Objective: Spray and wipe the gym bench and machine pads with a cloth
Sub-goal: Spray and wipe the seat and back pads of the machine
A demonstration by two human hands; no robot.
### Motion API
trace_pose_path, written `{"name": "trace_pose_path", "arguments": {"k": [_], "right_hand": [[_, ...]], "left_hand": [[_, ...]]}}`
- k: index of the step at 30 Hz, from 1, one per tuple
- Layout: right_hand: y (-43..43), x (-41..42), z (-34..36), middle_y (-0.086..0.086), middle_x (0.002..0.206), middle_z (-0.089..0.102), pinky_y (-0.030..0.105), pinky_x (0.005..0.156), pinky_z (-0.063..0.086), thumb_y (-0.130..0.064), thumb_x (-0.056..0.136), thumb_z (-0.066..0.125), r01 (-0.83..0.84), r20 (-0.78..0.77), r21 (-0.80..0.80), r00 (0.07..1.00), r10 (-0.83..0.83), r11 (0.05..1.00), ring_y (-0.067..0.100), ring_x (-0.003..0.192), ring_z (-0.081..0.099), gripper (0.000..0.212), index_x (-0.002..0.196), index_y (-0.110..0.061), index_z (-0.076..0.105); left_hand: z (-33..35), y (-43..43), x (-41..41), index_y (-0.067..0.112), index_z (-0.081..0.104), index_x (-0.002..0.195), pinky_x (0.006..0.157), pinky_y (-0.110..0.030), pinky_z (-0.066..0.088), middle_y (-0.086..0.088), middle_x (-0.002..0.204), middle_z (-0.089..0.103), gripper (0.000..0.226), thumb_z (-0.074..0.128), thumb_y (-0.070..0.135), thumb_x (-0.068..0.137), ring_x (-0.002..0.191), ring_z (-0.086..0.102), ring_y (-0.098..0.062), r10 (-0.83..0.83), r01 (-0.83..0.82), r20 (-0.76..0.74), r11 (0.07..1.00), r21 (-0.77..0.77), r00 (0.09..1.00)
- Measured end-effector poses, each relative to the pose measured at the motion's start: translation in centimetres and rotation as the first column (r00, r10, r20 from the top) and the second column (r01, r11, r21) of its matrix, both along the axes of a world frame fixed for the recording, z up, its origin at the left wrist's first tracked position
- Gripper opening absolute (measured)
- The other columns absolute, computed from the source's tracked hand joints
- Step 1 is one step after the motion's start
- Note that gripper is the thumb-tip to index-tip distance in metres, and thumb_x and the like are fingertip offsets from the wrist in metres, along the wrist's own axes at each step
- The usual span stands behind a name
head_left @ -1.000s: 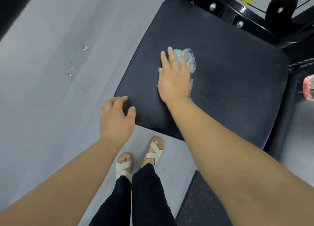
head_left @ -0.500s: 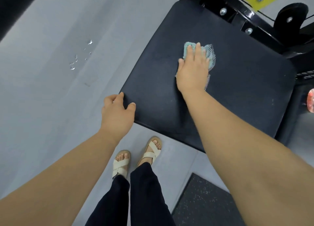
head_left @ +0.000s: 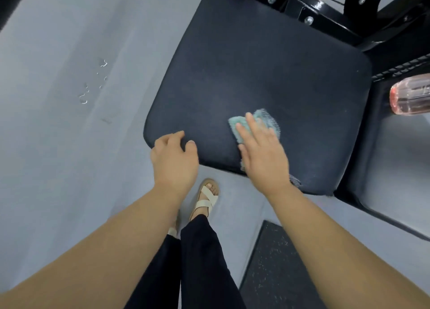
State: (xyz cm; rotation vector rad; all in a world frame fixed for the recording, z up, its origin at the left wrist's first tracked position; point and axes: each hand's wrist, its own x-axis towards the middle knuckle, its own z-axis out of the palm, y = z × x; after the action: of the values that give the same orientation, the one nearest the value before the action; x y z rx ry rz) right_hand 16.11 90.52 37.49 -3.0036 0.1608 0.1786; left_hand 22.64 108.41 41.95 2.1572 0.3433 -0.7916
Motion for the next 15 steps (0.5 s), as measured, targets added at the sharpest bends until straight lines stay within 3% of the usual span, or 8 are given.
{"name": "trace_pose_path", "arguments": {"k": [2, 4, 6, 8, 11, 13, 15], "right_hand": [[-4.0, -2.8, 1.2, 0.012, 0.15, 0.033, 0.05, 0.109, 0.031, -0.026, 0.096, 0.033, 0.237, 0.024, -0.021, 0.971, -0.236, 0.971, 0.035, 0.133, 0.037, 0.046, 0.137, -0.011, 0.045], [-4.7, -3.6, 1.4, 0.013, 0.152, 0.028, 0.051, 0.111, 0.026, -0.023, 0.097, 0.036, 0.494, 0.052, -0.008, 0.869, -0.493, 0.87, 0.035, 0.136, 0.032, 0.045, 0.139, -0.01, 0.043], [-2.2, -2.5, 0.7, 0.014, 0.152, 0.029, 0.051, 0.111, 0.026, -0.021, 0.095, 0.036, 0.624, 0.106, 0.012, 0.776, -0.622, 0.781, 0.037, 0.136, 0.031, 0.047, 0.139, -0.008, 0.042], [1.4, -1.5, 0.1, 0.015, 0.148, 0.036, 0.049, 0.109, 0.031, -0.023, 0.092, 0.032, 0.56, 0.103, 0.022, 0.823, -0.559, 0.828, 0.037, 0.133, 0.037, 0.049, 0.137, -0.008, 0.046], [3.9, -2.3, 0.1, 0.01, 0.143, 0.045, 0.046, 0.105, 0.036, -0.023, 0.088, 0.033, 0.246, 0.025, -0.024, 0.969, -0.245, 0.969, 0.033, 0.13, 0.044, 0.05, 0.133, -0.013, 0.052], [2.1, -3.5, 0.7, 0.008, 0.142, 0.046, 0.045, 0.106, 0.035, -0.022, 0.089, 0.036, 0.118, -0.011, -0.025, 0.993, -0.119, 0.993, 0.031, 0.13, 0.045, 0.047, 0.133, -0.014, 0.052], [-1.0, -4.5, 1.1, 0.009, 0.142, 0.046, 0.047, 0.105, 0.036, -0.022, 0.091, 0.036, 0.097, -0.005, -0.032, 0.995, -0.097, 0.995, 0.032, 0.129, 0.045, 0.045, 0.132, -0.014, 0.053]], "left_hand": [[0.8, -1.5, -1.5, 0.018, 0.043, 0.138, 0.109, -0.026, 0.017, -0.002, 0.146, 0.03, 0.042, 0.039, 0.025, 0.097, 0.136, 0.02, -0.022, -0.13, 0.13, 0.018, 0.991, -0.001, 0.991], [1.4, -2.6, -2.7, 0.02, 0.041, 0.139, 0.107, -0.024, 0.014, 0.0, 0.147, 0.027, 0.043, 0.04, 0.027, 0.097, 0.137, 0.015, -0.02, -0.235, 0.235, 0.017, 0.972, -0.018, 0.972], [1.6, -3.2, -3.7, 0.021, 0.04, 0.14, 0.108, -0.025, 0.015, 0.001, 0.148, 0.024, 0.043, 0.04, 0.029, 0.097, 0.138, 0.012, -0.019, -0.304, 0.304, 0.007, 0.952, -0.026, 0.953], [1.5, -3.4, -4.3, 0.021, 0.04, 0.14, 0.109, -0.026, 0.015, 0.0, 0.149, 0.022, 0.044, 0.041, 0.03, 0.098, 0.139, 0.01, -0.019, -0.359, 0.359, 0.005, 0.933, -0.004, 0.933], [1.4, -3.7, -4.4, 0.021, 0.04, 0.14, 0.11, -0.028, 0.014, -0.001, 0.149, 0.023, 0.044, 0.04, 0.031, 0.097, 0.139, 0.012, -0.02, -0.421, 0.419, 0.037, 0.906, 0.061, 0.906], [1.6, -4.4, -4.5, 0.021, 0.041, 0.139, 0.111, -0.028, 0.014, -0.001, 0.149, 0.024, 0.043, 0.041, 0.031, 0.097, 0.139, 0.013, -0.021, -0.467, 0.461, 0.073, 0.884, 0.082, 0.882], [2.1, -5.6, -4.7, 0.021, 0.042, 0.138, 0.111, -0.028, 0.016, -0.001, 0.148, 0.025, 0.042, 0.042, 0.029, 0.097, 0.138, 0.013, -0.021, -0.498, 0.494, 0.118, 0.867, 0.065, 0.859]]}}
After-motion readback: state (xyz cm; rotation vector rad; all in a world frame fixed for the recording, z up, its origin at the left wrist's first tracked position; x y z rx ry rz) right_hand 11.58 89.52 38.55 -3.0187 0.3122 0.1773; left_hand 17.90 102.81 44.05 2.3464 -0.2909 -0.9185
